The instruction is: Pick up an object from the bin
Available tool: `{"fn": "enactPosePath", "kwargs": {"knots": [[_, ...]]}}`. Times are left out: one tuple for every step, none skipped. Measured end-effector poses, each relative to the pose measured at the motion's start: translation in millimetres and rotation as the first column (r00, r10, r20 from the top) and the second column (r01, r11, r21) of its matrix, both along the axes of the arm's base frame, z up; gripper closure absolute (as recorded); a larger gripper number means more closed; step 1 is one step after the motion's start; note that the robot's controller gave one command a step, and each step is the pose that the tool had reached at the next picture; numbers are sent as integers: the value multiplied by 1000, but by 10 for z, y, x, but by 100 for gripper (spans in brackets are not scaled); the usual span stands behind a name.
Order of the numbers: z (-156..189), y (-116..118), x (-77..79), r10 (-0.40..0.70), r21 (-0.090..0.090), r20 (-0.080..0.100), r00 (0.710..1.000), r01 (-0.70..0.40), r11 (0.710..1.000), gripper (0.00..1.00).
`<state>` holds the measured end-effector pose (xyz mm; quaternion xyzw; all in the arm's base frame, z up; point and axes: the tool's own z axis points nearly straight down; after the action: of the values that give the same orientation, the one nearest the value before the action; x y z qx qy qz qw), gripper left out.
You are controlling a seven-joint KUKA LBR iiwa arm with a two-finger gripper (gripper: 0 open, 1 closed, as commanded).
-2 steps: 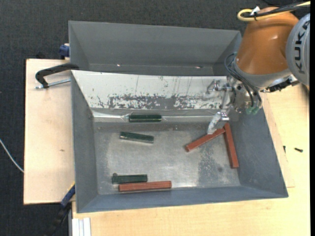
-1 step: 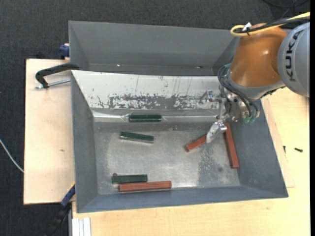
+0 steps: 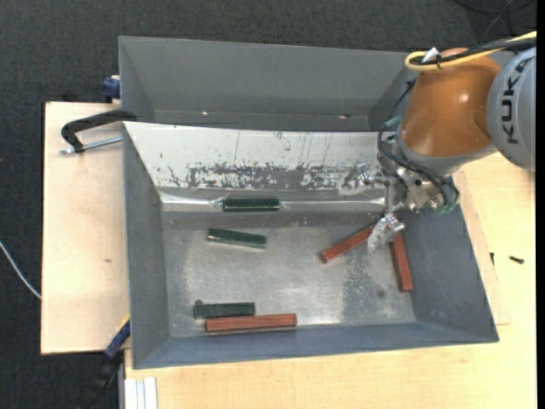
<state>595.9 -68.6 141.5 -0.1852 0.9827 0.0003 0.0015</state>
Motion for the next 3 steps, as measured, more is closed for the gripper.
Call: {"fn": "enactPosePath", "kwargs": {"knots": [[-134, -25, 17, 16, 0, -1, 1000, -16, 1000, 0], [-698, -65, 91, 99, 0, 2, 995, -99, 995, 0], [-595, -61, 68, 99, -1, 3, 995, -99, 995, 100]]}}
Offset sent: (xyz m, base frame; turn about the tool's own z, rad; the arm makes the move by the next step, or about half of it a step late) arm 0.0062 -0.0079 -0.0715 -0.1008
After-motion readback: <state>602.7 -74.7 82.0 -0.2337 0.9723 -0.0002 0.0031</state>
